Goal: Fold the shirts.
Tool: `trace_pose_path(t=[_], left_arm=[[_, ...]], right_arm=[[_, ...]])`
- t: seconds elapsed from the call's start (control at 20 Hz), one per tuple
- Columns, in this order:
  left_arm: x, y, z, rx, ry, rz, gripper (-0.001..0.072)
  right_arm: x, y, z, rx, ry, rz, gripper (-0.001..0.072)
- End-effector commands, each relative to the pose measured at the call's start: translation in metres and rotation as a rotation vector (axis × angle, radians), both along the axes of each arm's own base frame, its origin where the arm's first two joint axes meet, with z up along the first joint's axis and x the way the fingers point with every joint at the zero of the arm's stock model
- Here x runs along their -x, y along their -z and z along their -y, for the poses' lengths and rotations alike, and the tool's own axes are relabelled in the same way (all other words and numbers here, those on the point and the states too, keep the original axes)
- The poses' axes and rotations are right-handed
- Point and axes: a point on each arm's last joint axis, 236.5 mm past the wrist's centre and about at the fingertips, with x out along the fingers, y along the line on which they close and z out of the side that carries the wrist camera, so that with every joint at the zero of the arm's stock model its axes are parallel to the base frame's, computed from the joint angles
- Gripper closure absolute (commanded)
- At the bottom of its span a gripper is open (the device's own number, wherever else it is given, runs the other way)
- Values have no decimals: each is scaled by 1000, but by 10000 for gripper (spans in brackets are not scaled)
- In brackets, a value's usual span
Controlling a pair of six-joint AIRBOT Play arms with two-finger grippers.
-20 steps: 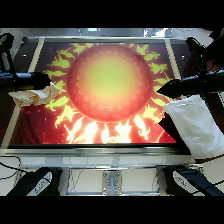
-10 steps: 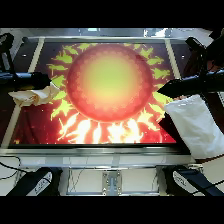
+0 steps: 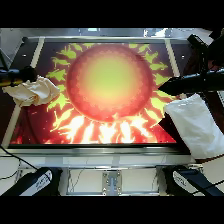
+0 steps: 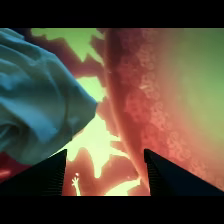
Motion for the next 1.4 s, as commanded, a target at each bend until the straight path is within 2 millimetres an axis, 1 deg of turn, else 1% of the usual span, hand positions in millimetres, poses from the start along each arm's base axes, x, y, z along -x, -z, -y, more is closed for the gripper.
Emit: trace_pose_path(t=[0.0,0.05,0.1,0.15,0.2,0.25,0.35,0.45,0.6,0.65,0.8,0.9,1.0,1.05,1.1,1.15,1.2,1.25,1.35], left_arm=[[1,46,-104,73,-337,-45,156],[4,68,-126,138,-402,-74,146],[5,91,-143,223,-462,-93,98],[5,111,-154,318,-514,-101,83],[3,131,-162,427,-566,-101,82],[-1,147,-169,515,-607,-94,63],[-11,171,-179,664,-666,-63,60],[-22,187,-183,720,-660,-34,60],[-28,208,-191,722,-678,-29,60],[-29,213,-193,729,-689,-21,60],[-34,219,-208,701,-722,22,61],[-38,225,-214,686,-736,42,63],[-43,231,-215,680,-744,54,74],[-47,233,-214,693,-750,64,119],[-51,233,-211,707,-754,73,279],[-53,234,-208,707,-749,71,504],[-55,234,-205,709,-743,70,687],[-57,231,-201,712,-734,69,693],[-59,216,-194,715,-710,77,693]], right_arm=[[-11,-2,7,21,34,42,703],[-16,-4,10,26,49,62,703],[-22,-6,12,30,65,85,703],[-28,-10,14,28,80,111,702],[-33,-14,15,22,93,135,703],[-38,-17,15,17,104,156,703],[-41,-20,16,13,113,173,703],[-42,-20,16,12,114,173,703],[-42,-20,16,10,116,172,703],[-42,-20,16,10,116,172,703],[-43,-21,16,9,119,177,703],[-43,-21,16,10,119,178,703],[-44,-22,16,9,121,181,702],[-45,-23,17,7,124,186,703],[-46,-24,17,5,127,192,703],[-48,-26,17,2,133,203,703],[-49,-27,17,-2,135,209,703],[-50,-28,16,-6,137,213,703],[-50,-29,16,-7,137,215,703]])
